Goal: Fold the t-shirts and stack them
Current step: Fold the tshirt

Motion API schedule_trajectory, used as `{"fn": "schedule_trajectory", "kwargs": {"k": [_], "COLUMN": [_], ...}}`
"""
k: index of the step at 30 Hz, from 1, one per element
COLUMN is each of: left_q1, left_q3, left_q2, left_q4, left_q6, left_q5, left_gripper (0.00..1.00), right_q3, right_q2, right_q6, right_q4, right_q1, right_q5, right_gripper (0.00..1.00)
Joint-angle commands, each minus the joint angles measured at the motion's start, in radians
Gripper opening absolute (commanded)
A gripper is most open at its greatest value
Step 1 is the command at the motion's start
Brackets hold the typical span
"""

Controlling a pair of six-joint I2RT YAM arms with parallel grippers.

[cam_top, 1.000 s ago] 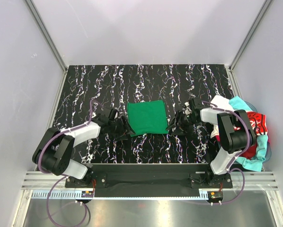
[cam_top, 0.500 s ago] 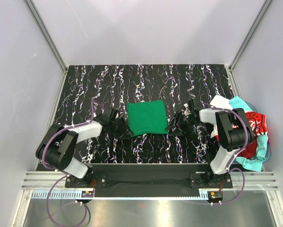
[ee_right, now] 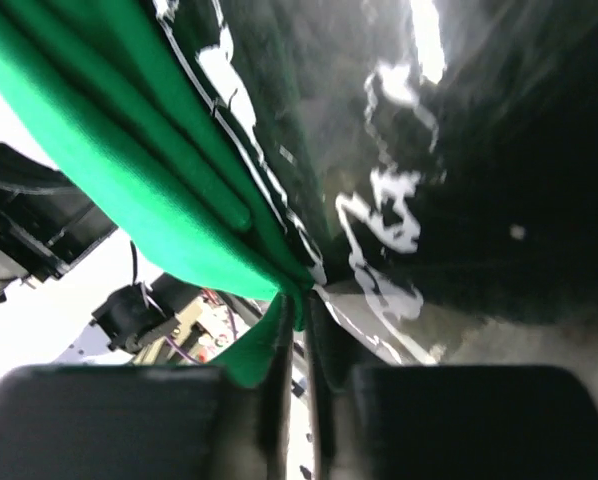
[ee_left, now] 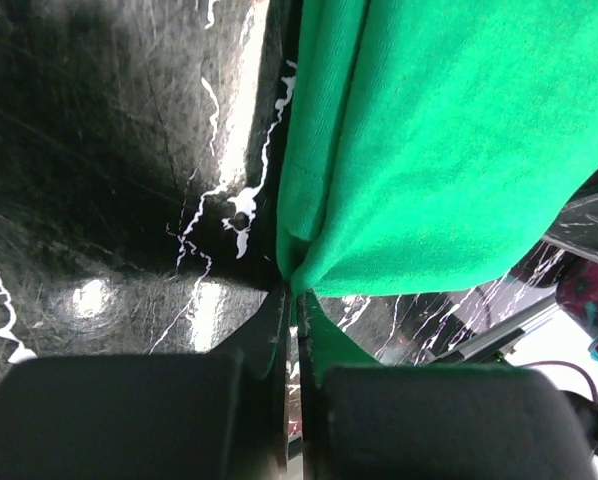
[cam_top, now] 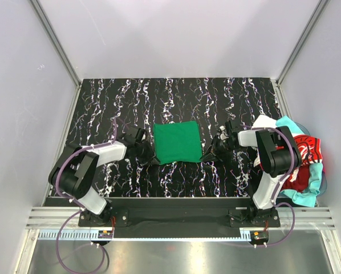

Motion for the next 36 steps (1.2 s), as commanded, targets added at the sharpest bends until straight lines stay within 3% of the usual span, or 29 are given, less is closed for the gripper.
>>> {"fn": "schedule_trajectory", "kwargs": {"k": [1, 2, 7, 15, 16, 17, 19, 20, 23, 28, 34, 36], "left_q1": [-0.001, -0.001, -0.001, -0.003, -0.004, -0.006, -0.012, -0.018, -0.019, -0.019, -0.022, -0.029], "left_q3": [0.050, 0.048, 0.066, 0.096, 0.103, 0.106, 0.112, 0.119, 0.140, 0.182, 0.186, 0.188], "left_q2": [0.017, 0.015, 0.012, 0.049, 0.048, 0.034, 0.003, -0.038, -0.102, -0.175, -0.036, 0.005], "left_q4": [-0.056, -0.069, -0.138, -0.164, -0.168, -0.171, -0.199, -0.208, -0.263, -0.261, 0.003, 0.039], "left_q6": [0.054, 0.064, 0.133, 0.199, 0.205, 0.211, 0.217, 0.226, 0.258, 0.285, 0.208, 0.193], "left_q5": [-0.057, -0.067, -0.125, -0.081, -0.055, -0.041, -0.019, -0.013, -0.005, 0.038, 0.176, 0.185], "left_gripper": [0.00, 0.00, 0.00, 0.00, 0.04, 0.19, 0.31, 0.42, 0.50, 0.45, 0.23, 0.21], "right_q3": [0.052, 0.070, 0.098, 0.092, 0.098, 0.102, 0.124, 0.133, 0.173, 0.231, 0.299, 0.338], "right_q2": [0.021, 0.022, -0.019, -0.019, -0.022, -0.022, -0.039, -0.048, -0.093, -0.150, -0.096, -0.058], "right_q6": [-0.048, -0.063, -0.175, -0.206, -0.209, -0.217, -0.226, -0.232, -0.252, -0.269, -0.239, -0.226], "right_q4": [-0.029, -0.055, -0.206, -0.227, -0.237, -0.243, -0.270, -0.281, -0.342, -0.382, -0.300, -0.274], "right_q1": [0.006, 0.006, 0.006, 0.006, 0.008, 0.006, 0.008, 0.006, 0.006, 0.006, 0.006, 0.006], "right_q5": [0.066, 0.083, 0.213, 0.232, 0.238, 0.235, 0.221, 0.219, 0.238, 0.275, 0.215, 0.204], "right_gripper": [0.04, 0.00, 0.00, 0.00, 0.00, 0.00, 0.05, 0.17, 0.32, 0.55, 0.52, 0.52]}}
